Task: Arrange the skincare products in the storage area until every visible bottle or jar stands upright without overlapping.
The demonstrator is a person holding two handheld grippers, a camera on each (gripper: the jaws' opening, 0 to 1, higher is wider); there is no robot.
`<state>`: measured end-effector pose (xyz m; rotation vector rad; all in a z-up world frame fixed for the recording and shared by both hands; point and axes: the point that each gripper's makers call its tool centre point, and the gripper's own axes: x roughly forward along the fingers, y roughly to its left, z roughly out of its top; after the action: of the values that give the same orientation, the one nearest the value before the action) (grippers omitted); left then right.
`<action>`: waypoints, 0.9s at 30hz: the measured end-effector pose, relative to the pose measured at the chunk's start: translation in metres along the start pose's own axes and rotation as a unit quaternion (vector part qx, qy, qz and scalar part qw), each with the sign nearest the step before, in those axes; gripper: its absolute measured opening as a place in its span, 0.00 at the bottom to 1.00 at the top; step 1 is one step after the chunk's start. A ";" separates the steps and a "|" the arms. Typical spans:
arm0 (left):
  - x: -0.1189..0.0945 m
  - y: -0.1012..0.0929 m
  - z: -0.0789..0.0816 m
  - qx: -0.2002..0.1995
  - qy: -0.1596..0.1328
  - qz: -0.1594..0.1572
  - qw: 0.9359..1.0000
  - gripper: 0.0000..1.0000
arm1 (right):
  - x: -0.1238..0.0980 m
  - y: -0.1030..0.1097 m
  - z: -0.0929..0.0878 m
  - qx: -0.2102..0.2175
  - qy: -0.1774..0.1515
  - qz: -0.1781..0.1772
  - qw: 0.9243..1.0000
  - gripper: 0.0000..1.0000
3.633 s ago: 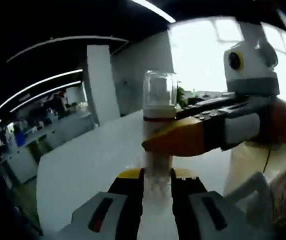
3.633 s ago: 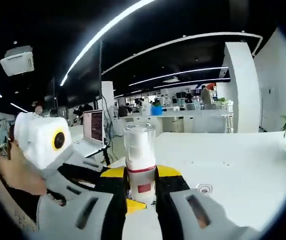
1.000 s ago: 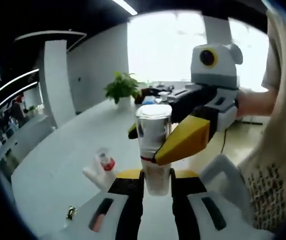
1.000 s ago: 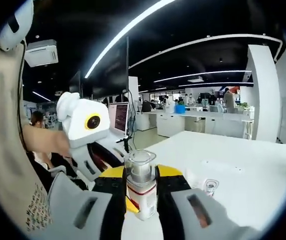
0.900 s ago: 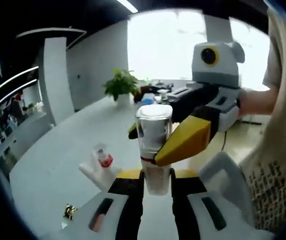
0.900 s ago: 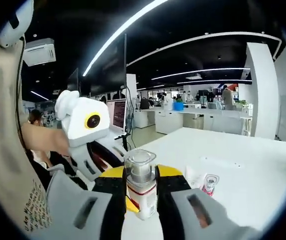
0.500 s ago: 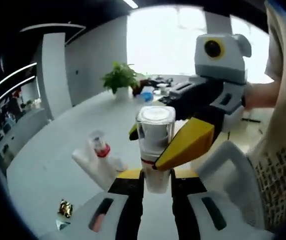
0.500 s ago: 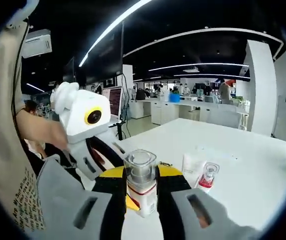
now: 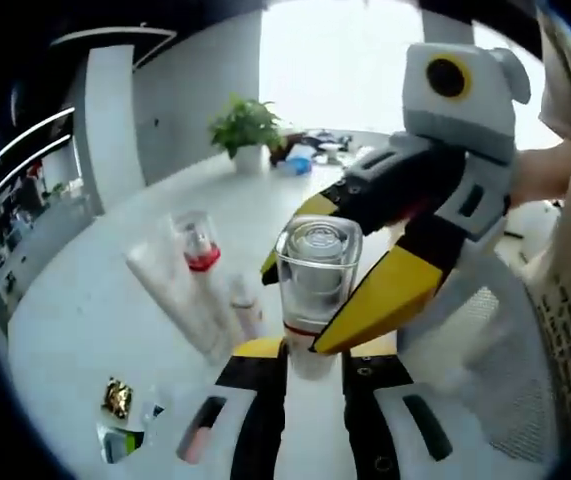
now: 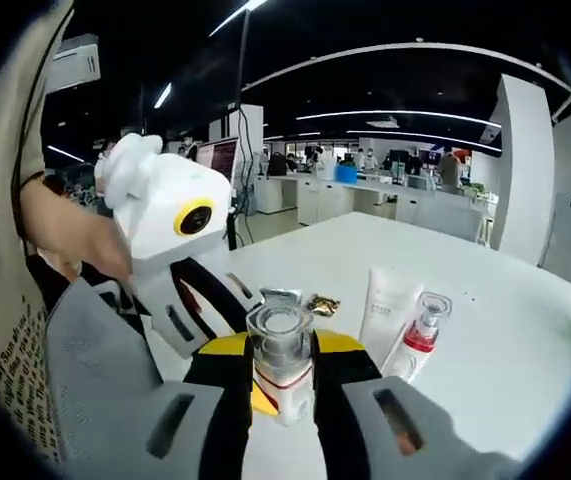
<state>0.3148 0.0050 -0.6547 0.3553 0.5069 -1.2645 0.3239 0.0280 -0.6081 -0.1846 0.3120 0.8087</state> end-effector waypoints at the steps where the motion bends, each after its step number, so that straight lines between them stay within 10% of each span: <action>1: 0.002 0.001 -0.003 0.000 0.003 0.001 1.000 0.18 | 0.001 -0.001 -0.003 0.001 0.002 0.000 1.000 0.22; 27: 0.054 0.014 -0.056 0.000 0.040 0.012 0.999 0.18 | 0.025 -0.016 -0.071 0.026 0.054 -0.013 0.998 0.23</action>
<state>0.3302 -0.0055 -0.7314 0.4119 0.5687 -1.2306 0.3379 0.0144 -0.6825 -0.1831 0.4317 0.7656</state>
